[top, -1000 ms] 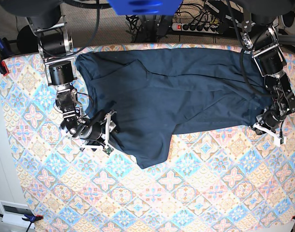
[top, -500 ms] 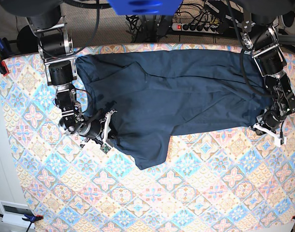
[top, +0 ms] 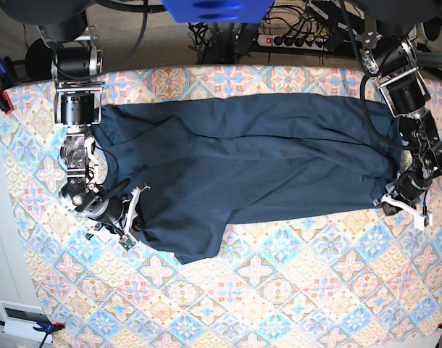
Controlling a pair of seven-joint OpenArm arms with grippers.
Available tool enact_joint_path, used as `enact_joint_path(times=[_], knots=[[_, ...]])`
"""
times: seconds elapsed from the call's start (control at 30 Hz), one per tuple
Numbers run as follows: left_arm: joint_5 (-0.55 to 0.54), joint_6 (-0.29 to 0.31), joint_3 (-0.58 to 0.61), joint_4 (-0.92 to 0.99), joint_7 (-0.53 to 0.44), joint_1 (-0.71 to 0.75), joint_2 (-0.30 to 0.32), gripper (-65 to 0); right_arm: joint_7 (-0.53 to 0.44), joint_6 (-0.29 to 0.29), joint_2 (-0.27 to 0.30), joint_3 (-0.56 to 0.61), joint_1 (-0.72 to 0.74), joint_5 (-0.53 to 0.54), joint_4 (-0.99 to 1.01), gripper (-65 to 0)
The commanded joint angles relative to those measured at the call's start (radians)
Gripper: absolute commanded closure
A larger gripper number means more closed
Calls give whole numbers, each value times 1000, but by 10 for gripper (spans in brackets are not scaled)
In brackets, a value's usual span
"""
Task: Layout the t-shirt on the table in an organized manner, then fold the t-shirt properly
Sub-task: 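Fold the hem edge over toward the folded shoulder edge with both grippers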
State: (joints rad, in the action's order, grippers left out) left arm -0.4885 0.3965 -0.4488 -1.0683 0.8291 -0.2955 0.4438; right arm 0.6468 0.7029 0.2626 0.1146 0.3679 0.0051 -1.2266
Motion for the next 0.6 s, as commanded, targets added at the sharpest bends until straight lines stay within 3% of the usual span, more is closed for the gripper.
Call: enact_joint_path(times=[0.0, 0.13, 0.33, 0.57], knots=[[-32, 3, -5, -45, -26, -11, 23, 0, -14, -5, 7, -10, 13, 14, -31, -3], [-101, 2, -8, -117, 2, 34, 31, 0, -14, -5, 8, -10, -28, 16, -88, -3], [-174, 3, -141, -200, 51, 132, 43, 0, -14, -5, 50, -11, -93, 22, -181, -3], [-175, 5, -210, -203, 51, 210, 45, 0, 37, -5, 89, -99, -186, 204, -243, -3]])
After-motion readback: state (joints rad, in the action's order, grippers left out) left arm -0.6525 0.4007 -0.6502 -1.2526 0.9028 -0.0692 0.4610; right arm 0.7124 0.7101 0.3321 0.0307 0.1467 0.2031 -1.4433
